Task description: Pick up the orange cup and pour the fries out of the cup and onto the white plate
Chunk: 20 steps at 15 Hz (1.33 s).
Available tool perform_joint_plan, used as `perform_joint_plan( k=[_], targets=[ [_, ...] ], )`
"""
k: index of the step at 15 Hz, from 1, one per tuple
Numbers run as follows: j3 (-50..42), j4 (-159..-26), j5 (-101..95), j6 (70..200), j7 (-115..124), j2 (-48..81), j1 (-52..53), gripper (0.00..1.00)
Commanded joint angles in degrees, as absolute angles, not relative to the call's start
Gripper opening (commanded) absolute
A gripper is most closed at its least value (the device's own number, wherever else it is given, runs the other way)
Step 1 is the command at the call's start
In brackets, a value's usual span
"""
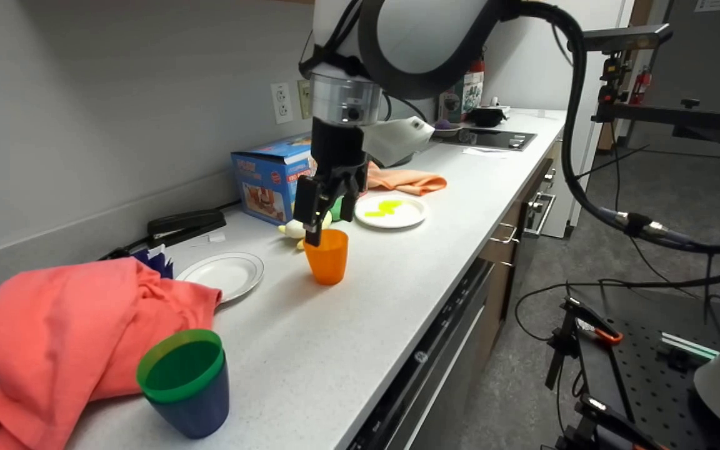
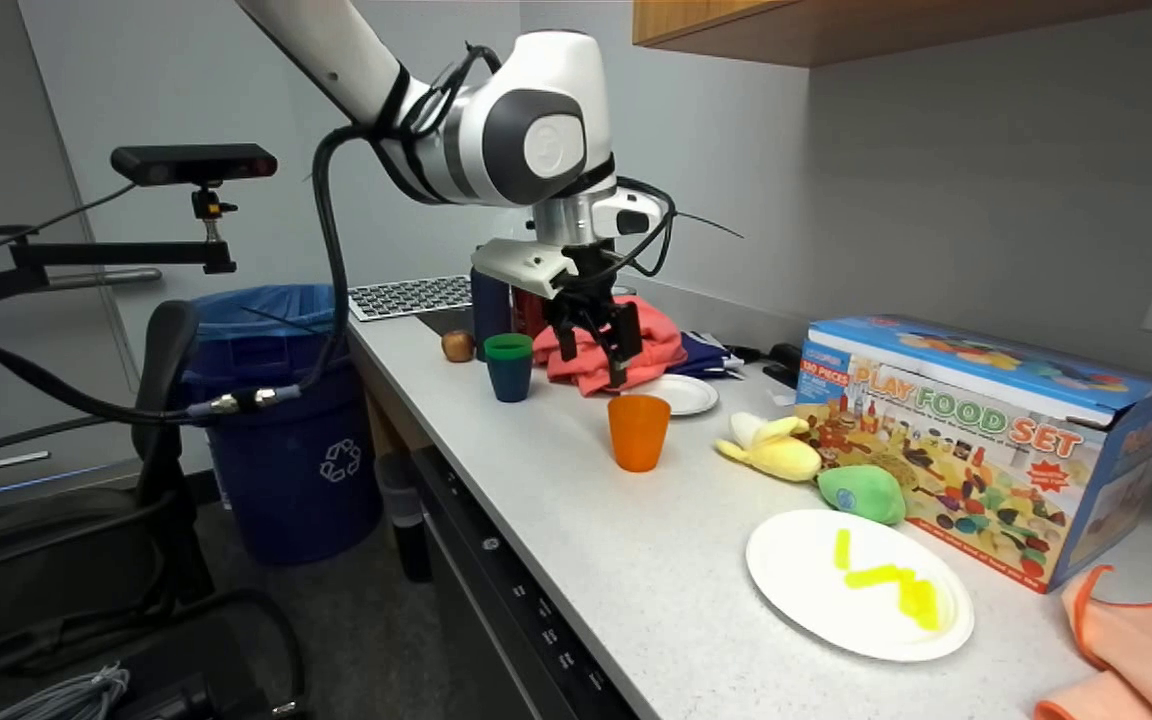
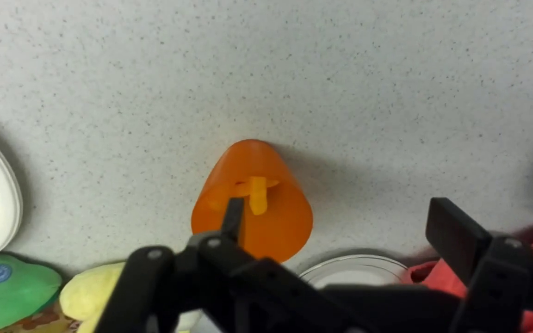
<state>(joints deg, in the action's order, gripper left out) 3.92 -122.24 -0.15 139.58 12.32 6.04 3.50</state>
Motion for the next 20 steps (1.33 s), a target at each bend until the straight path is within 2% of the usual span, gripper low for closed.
perform_joint_plan(
  k=[1, 11, 13, 20],
  targets=[
    [3.3, -114.8, -3.8, 138.3, 13.2, 13.7, 4.7, 1.00],
    [3.0, -106.9, -3.8, 137.7, 12.3, 22.5, 6.5, 1.00],
    [2.9, -106.1, -3.9, 138.0, 12.4, 23.0, 6.8, 0.74],
    [2.1, -105.2, -4.4, 136.4, 12.3, 23.1, 6.8, 0.20]
  ],
)
